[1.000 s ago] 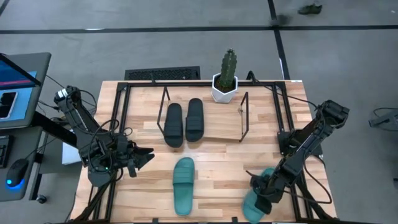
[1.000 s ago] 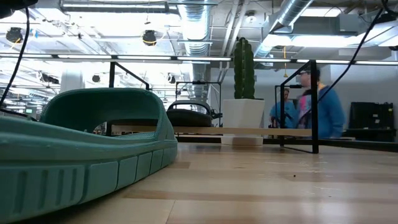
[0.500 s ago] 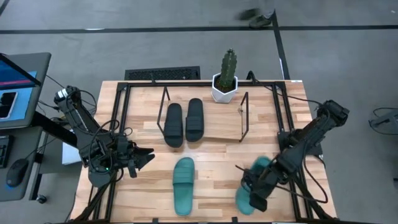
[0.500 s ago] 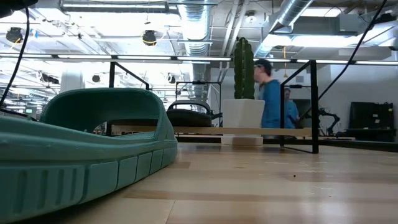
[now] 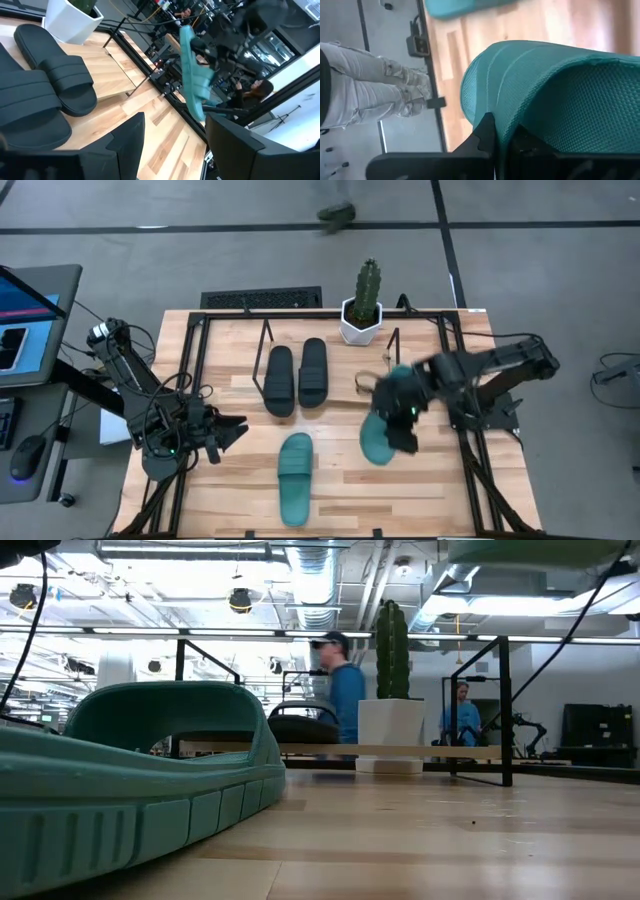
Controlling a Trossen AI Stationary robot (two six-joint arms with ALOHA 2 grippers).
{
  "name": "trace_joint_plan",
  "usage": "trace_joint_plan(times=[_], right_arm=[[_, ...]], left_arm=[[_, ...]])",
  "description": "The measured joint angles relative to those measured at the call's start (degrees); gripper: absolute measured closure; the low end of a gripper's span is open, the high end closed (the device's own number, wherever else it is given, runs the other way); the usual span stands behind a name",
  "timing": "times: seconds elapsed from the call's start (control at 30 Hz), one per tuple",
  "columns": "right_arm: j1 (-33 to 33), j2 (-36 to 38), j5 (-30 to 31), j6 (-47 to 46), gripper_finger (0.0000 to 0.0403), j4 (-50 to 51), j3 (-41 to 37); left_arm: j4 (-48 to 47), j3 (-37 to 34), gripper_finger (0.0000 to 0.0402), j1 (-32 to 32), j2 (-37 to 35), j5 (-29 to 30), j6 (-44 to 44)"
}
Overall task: Pick and place slides into the shelf
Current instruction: Put the right green slipper on the shelf
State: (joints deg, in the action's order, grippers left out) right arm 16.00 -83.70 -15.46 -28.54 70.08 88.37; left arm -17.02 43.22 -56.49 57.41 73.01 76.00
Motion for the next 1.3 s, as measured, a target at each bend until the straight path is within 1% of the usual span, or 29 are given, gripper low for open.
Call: trace_joint_plan(times=[0.07, 0.17, 0.27, 0.4, 0.5, 0.53, 0.63, 0.67, 0.87, 0.97, 1.17, 1.3], right_arm=[[-4.0, -0.17, -2.01, 4.58, 0.0402, 0.83, 0.99], [-9.04, -2.78, -4.07, 11.49, 0.0402, 3.13, 3.88], [-11.54, -8.18, -4.46, 19.36, 0.0402, 7.21, 9.69], [-13.87, -17.65, -4.58, 30.68, 0.0402, 13.59, 19.45], [-16.8, -23.42, -4.81, 38.18, 0.0403, 20.52, 26.38], [-17.99, -24.9, -5.09, 39.76, 0.0403, 20.34, 27.9], [-21.87, -28.27, -10.39, 43.42, 0.0403, 20.13, 30.6], [-23.09, -29.22, -11.01, 44.13, 0.0403, 20.1, 31.35], [-28.23, -33.44, -11.08, 46.94, 0.0402, 19.98, 31.46], [-30.18, -33.99, -11.31, 47.78, 0.0402, 19.88, 30.92], [-33.29, -33.92, -11.63, 49.07, 0.0402, 19.96, 26.49], [-34.15, -33.92, -11.63, 49.64, 0.0402, 19.99, 22.95]], left_arm=[[0.02, 0.0, 0.0203, 0.0, 0.0, 0.61, 0.21], [0.02, 0.0, 0.0203, 0.02, 0.0, 1.18, 0.27], [0.04, 0.0, 0.0203, 0.01, 0.0, 2.21, 0.29], [0.07, 0.0, 0.0203, 0.27, 0.0, 4.01, 1.28], [0.24, 0.0, 0.0203, 0.89, -0.02, 4.44, 1.32], [0.2, 0.0, 0.0203, 1.09, 0.0, 4.42, 1.32], [0.22, 0.0, 0.0203, 1.73, -0.02, 4.44, 1.34], [0.22, 0.0, 0.0203, 1.98, 0.0, 4.4, 1.34], [0.24, 0.0, 0.0203, 2.62, -0.02, 4.4, 1.84], [0.24, 0.0, 0.0203, 2.6, -0.02, 4.24, 2.22], [0.21, 0.0, 0.0203, 2.6, -0.02, 4.22, 2.8], [0.22, 0.0, 0.0203, 2.6, -0.02, 4.2, 2.8]])
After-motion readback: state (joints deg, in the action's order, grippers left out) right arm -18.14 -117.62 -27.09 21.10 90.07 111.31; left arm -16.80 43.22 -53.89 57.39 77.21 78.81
